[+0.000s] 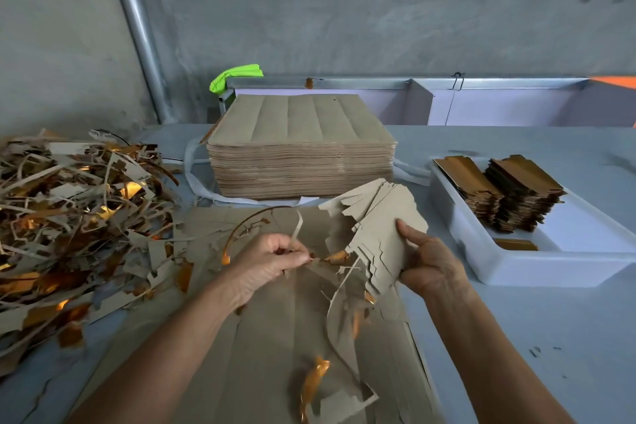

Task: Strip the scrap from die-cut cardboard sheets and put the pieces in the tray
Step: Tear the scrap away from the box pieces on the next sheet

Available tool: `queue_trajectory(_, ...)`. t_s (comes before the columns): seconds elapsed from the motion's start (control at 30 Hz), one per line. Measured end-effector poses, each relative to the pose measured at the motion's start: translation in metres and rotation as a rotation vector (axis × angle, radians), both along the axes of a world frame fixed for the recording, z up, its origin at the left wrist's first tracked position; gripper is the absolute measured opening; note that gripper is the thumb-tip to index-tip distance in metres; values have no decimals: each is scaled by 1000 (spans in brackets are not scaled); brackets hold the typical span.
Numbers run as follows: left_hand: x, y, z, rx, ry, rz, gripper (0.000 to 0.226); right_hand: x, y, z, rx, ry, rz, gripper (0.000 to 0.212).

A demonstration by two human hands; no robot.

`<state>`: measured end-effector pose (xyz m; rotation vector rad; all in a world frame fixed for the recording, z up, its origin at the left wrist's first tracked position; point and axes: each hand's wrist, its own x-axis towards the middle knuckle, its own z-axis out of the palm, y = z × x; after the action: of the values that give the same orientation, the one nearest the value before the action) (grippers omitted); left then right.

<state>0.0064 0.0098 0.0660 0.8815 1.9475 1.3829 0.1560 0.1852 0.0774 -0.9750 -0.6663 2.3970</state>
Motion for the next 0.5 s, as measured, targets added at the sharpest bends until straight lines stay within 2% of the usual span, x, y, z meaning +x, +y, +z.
queue_trajectory(0.1, -13, -3, -3, -54, 145, 187, 12, 1, 5, 6, -77, 4, -47, 39)
queue_trajectory(0.2, -26, -6, -6, -248, 408, 286, 7, 0, 7, 11, -180, 15, -81, 25)
queue_trajectory(0.23, -26, -6, -6, -363, 510, 245, 10, -2, 7, 13, -199, 19, -86, 19)
queue_trajectory(0.3, -19, -4, -7, -556, 776, 194, 36, -5, 5, 15, -216, 27, -90, 16)
queue_trajectory(0.33, -12, -1, -6, -517, 897, 218, 46, -7, 2, 16, -220, 31, -95, 17)
queue_trajectory(0.37, -1, 2, -3, -369, 959, 232, 52, -10, 0, 16, -229, 39, -107, 19)
queue_trajectory(0.4, 10, 5, 0, -207, 912, 189, 55, -12, -2, 17, -246, 52, -123, 21)
queue_trajectory(0.43, 23, 8, 3, -97, 754, 82, 58, -14, -4, 17, -261, 63, -136, 23)
queue_trajectory(0.5, 49, 17, 2, -96, 347, -160, 61, -18, -7, 17, -275, 82, -138, 29)
